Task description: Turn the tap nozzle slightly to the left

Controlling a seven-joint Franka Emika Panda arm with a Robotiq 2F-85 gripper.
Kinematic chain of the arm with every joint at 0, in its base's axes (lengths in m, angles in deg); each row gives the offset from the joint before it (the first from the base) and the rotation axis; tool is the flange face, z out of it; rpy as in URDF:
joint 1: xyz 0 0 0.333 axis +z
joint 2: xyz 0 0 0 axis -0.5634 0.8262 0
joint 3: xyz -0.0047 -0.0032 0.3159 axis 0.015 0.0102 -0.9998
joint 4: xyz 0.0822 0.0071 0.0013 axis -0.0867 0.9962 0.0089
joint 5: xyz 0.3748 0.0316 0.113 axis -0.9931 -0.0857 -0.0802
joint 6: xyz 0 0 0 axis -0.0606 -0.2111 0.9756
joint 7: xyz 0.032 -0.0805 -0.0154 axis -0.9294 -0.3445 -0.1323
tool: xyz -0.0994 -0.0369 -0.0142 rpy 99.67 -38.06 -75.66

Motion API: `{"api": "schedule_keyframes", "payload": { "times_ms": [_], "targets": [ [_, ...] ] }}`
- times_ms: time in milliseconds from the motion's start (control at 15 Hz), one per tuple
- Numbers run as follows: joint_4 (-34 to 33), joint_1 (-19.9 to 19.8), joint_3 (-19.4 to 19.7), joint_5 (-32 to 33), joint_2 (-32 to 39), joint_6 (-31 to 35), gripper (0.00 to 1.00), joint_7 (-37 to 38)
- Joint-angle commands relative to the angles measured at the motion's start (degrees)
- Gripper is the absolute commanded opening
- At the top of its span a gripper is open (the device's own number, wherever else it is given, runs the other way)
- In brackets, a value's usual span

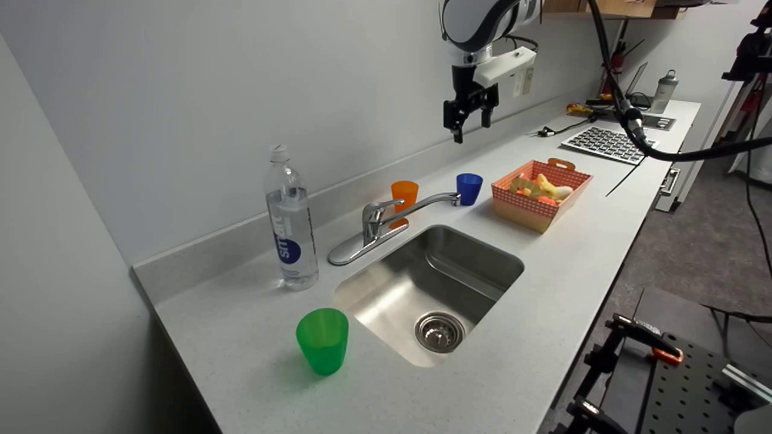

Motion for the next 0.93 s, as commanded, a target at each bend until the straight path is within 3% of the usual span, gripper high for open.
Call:
{"api": "schedule_keyframes", "payload": {
  "times_ms": [0,400,533,867],
  "targets": [
    [-0.71,-0.23,-0.39,-2.09,-0.09,-3.42,1.0,-2.56],
    [-1.06,-0.19,-0.38,-1.55,0.03,-5.92,1.0,-4.3],
    [4.16,3.96,-1.95,0.05,-2.64,-4.84,1.0,2.51],
    [6.05,9.33,-4.03,2.49,-2.06,-3.58,1.0,9.9]
  ]
}}
